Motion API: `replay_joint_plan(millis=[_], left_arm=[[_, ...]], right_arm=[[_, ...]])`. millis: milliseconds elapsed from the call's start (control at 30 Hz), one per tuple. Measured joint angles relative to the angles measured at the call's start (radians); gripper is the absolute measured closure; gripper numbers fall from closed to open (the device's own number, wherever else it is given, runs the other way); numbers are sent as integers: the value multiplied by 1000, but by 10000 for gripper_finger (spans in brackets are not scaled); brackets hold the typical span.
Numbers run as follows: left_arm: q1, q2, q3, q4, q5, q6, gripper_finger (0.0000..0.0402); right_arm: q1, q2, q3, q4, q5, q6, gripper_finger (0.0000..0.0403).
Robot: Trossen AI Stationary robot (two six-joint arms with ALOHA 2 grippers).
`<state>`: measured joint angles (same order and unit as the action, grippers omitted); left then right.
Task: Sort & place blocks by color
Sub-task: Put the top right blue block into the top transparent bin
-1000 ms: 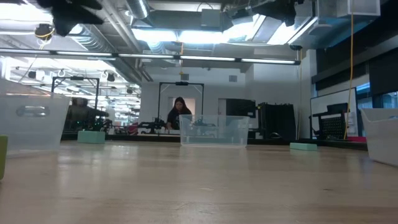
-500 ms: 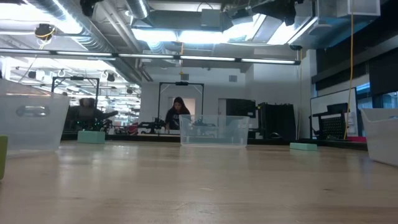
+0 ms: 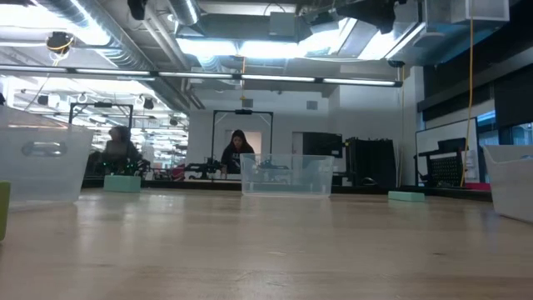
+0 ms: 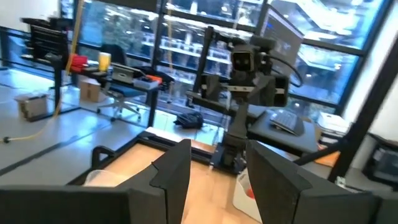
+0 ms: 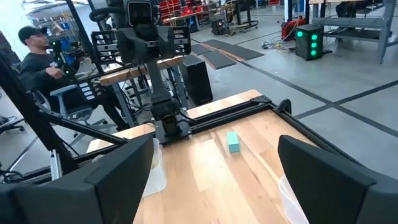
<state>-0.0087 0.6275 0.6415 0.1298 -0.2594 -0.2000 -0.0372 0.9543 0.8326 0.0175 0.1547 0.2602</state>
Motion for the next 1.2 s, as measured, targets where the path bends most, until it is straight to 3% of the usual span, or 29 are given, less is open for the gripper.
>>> replay_joint_plan(millis=[167, 367, 433, 533, 600, 667, 800, 900, 1000, 1200], left_arm=[[18, 19, 0, 5, 50, -8, 254], [18, 21, 0, 17, 57, -8, 254], [18, 21, 0, 16, 57, -9, 254], [18, 18, 0, 16, 56, -10, 254], [18, 15, 0, 16, 52, -10, 254], [18, 15, 0, 16, 44, -10, 254], [18, 15, 0, 16, 41, -10, 254], [18, 15, 0, 15, 41, -10, 254], [18, 15, 0, 16, 38, -10, 254], [18, 15, 0, 16, 34, -10, 254]], right_arm=[[1, 0, 0, 5, -111, -3, 56], [0, 0, 0, 4, -110, 5, 56], [1, 0, 0, -10, -67, 38, 56], [-2, 1, 1, -75, 114, 151, 56], [-32, 16, 30, -192, 227, 236, 56], [-88, 44, 88, -387, 253, 354, 56], [-225, 150, 185, -802, 214, 504, 56], [-321, 234, 165, -924, 137, 474, 56], [-387, 311, 81, -904, 84, 460, 56], [-463, 417, -89, -684, 27, 438, 56]])
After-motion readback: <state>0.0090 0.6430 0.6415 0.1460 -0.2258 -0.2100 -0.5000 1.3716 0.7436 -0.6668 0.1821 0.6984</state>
